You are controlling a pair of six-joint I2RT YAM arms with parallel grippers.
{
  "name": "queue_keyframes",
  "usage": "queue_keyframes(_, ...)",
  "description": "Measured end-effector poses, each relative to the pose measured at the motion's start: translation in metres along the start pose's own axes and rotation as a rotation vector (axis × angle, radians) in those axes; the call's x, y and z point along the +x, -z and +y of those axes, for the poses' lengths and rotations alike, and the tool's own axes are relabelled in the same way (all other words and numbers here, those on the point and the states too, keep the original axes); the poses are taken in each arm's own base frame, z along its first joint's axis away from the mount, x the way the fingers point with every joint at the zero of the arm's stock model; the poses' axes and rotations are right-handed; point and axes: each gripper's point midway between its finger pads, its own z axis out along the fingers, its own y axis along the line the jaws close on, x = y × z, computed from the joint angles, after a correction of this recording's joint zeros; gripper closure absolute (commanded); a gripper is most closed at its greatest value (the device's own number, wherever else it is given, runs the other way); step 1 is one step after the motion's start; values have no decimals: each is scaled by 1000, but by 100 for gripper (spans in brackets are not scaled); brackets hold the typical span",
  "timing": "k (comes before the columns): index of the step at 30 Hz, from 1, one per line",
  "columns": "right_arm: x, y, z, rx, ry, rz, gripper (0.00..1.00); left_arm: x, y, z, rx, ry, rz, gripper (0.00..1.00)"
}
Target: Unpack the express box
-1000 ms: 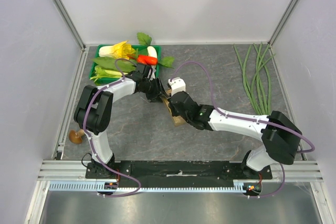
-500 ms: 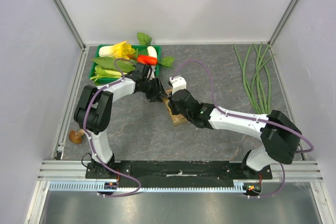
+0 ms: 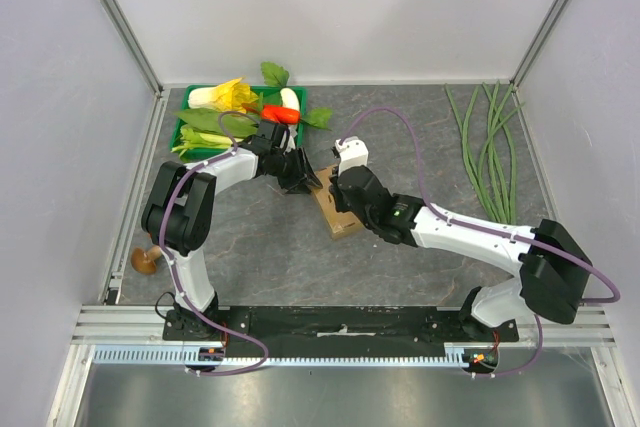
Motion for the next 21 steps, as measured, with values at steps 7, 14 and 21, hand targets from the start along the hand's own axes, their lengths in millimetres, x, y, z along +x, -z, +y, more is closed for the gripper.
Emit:
queue_keyframes(7, 8, -5, 3, -12, 6, 24, 100, 0, 0, 0, 2, -6, 0, 48)
queue_keyframes(14, 22, -18, 12, -42, 11, 59, 100, 0, 0, 4, -9, -25, -1, 40)
queue_keyframes(21, 21, -20, 16, -56, 2, 53, 100, -1, 0, 7, -15, -41, -6, 39)
